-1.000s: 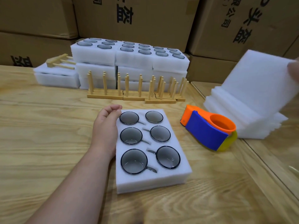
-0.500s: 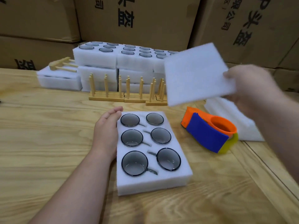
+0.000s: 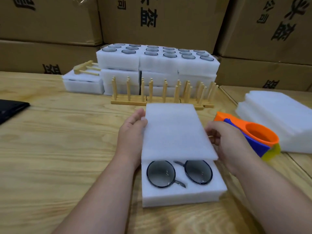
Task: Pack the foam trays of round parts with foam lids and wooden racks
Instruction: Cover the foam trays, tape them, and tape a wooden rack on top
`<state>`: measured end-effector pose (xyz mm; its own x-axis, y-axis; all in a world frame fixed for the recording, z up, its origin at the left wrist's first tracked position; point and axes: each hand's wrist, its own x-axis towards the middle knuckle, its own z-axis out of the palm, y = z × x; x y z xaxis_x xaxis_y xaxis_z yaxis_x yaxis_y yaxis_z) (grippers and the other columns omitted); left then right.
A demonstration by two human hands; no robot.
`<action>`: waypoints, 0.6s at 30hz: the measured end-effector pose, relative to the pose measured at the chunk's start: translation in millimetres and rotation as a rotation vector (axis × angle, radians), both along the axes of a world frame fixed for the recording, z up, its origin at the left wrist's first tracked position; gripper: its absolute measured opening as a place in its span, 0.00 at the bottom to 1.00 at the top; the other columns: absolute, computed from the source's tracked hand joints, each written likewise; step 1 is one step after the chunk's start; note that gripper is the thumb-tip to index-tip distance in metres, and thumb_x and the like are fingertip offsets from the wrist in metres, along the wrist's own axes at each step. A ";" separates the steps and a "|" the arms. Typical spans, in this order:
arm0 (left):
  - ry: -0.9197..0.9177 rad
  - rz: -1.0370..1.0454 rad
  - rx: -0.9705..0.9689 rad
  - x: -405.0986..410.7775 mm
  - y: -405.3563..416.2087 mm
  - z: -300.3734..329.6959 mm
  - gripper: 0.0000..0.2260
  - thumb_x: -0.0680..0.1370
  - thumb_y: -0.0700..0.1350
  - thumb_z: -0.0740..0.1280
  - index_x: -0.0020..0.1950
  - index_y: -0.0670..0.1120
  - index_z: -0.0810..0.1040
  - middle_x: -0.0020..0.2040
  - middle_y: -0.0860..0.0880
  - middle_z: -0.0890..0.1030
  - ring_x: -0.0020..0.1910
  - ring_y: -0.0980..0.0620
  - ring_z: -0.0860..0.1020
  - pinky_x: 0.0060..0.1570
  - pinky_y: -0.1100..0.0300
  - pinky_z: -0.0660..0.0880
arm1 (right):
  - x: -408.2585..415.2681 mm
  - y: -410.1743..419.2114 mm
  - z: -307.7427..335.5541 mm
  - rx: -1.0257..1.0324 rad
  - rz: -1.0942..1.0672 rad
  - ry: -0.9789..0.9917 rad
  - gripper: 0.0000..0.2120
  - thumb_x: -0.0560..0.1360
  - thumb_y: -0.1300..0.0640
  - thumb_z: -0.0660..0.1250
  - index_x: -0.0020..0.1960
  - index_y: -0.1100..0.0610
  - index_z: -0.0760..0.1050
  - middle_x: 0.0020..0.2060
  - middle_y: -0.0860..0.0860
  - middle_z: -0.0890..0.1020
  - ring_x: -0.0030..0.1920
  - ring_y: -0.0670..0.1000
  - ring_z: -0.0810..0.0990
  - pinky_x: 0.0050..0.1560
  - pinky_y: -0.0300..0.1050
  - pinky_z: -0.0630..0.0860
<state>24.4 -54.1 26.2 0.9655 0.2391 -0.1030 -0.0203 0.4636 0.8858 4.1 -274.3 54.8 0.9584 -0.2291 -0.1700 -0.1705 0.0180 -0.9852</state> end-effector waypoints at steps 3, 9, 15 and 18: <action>-0.017 0.003 -0.004 0.7 -1.9 -0.3 0.20 0.80 0.31 0.61 0.67 0.47 0.79 0.54 0.55 0.87 0.48 0.57 0.85 0.40 0.63 0.81 | 16.4 8.8 -11.4 0.249 0.006 -0.014 0.06 0.69 0.53 0.71 0.35 0.51 0.82 0.33 0.49 0.82 0.32 0.49 0.81 0.35 0.46 0.75; -0.054 -0.014 0.014 2.3 -1.2 -3.0 0.22 0.79 0.31 0.59 0.65 0.53 0.77 0.68 0.54 0.79 0.61 0.55 0.82 0.46 0.62 0.81 | 26.3 9.7 -36.4 0.366 0.039 -0.173 0.15 0.75 0.57 0.65 0.59 0.59 0.83 0.51 0.58 0.87 0.51 0.56 0.87 0.45 0.48 0.82; -0.113 -0.074 0.023 0.7 0.9 -3.2 0.25 0.78 0.30 0.54 0.64 0.56 0.75 0.57 0.60 0.85 0.52 0.57 0.85 0.40 0.61 0.81 | 26.8 8.1 -40.2 0.312 0.041 -0.182 0.17 0.67 0.47 0.70 0.51 0.55 0.86 0.51 0.57 0.87 0.51 0.55 0.87 0.45 0.50 0.80; -0.134 -0.095 0.025 -1.8 1.7 -1.1 0.26 0.78 0.31 0.53 0.67 0.53 0.75 0.52 0.60 0.86 0.48 0.57 0.85 0.37 0.62 0.80 | 26.7 9.7 -39.2 0.296 0.050 -0.175 0.19 0.64 0.45 0.71 0.48 0.56 0.86 0.51 0.57 0.87 0.49 0.55 0.87 0.47 0.52 0.81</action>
<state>22.6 -52.4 25.1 0.9885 0.1473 0.0330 -0.0963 0.4467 0.8895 30.8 -264.6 15.6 0.9877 -0.1466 -0.0538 -0.0069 0.3036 -0.9528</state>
